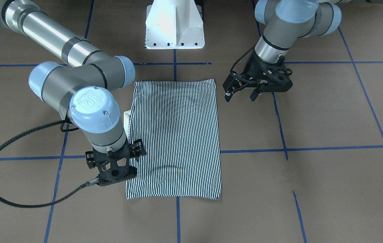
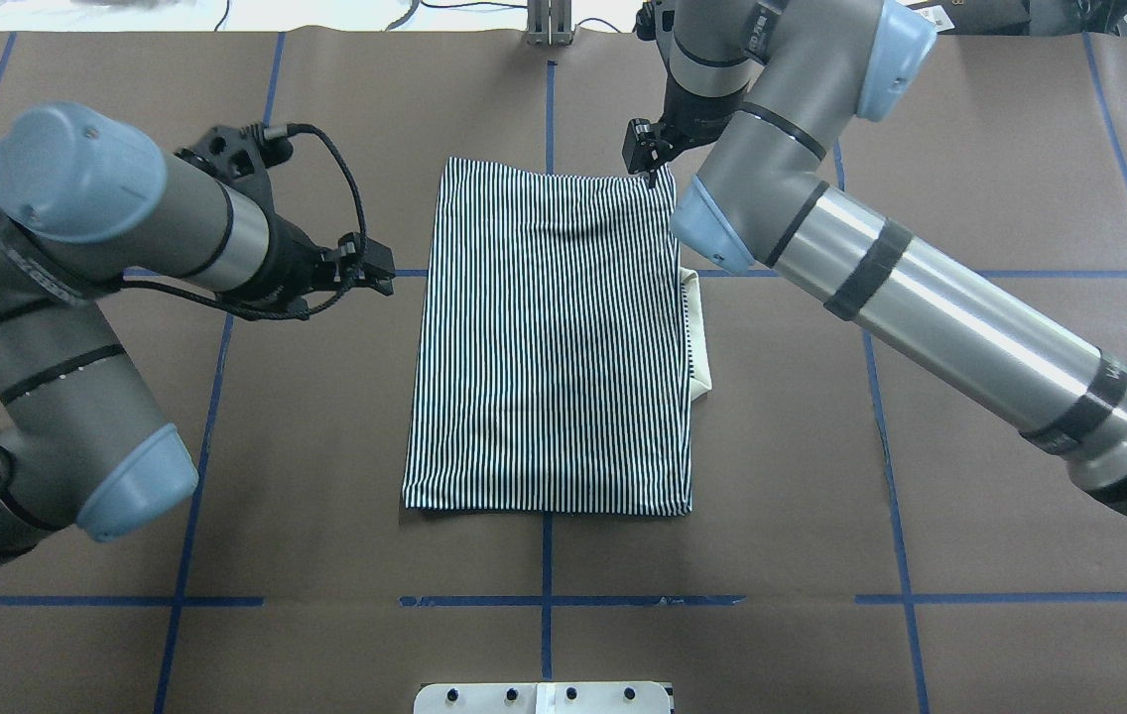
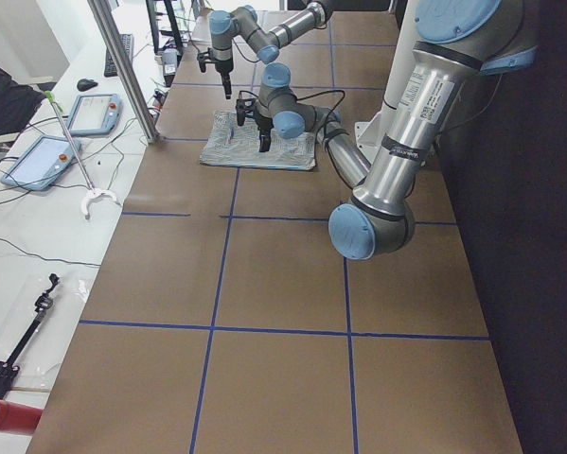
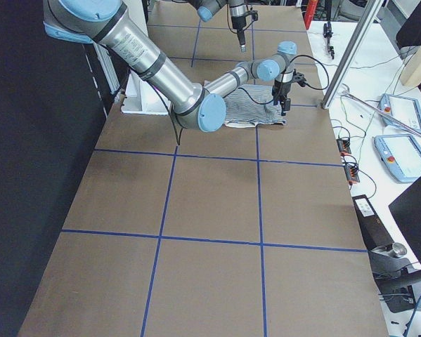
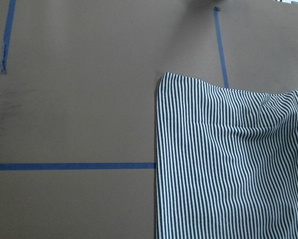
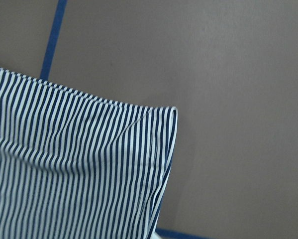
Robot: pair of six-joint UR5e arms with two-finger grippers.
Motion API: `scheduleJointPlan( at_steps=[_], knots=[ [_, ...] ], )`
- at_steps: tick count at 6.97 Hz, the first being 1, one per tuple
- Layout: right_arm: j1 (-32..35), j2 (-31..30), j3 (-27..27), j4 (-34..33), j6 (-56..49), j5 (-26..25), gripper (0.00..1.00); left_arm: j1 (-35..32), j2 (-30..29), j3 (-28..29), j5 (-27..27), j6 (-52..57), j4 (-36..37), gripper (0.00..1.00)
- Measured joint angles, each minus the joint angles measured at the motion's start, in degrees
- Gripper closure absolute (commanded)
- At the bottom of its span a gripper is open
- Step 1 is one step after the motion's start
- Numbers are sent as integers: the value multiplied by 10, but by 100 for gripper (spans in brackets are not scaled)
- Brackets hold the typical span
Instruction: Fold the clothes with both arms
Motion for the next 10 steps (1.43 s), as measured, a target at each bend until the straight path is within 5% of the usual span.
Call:
scheduleJointPlan(
  at_steps=[2, 4, 8, 10],
  knots=[
    [-16, -81, 134, -17, 119, 45, 0, 79, -11, -3, 70, -114, 70, 0],
    [-39, -122, 201, -19, 199, 48, 0, 157, -14, 1, 118, -209, 107, 0],
    [-51, -141, 221, -18, 218, 38, 0, 213, -29, 38, 152, -276, 119, 4],
    [-52, -141, 221, -17, 218, 35, 0, 214, -33, 47, 158, -278, 119, 23]
  ],
)
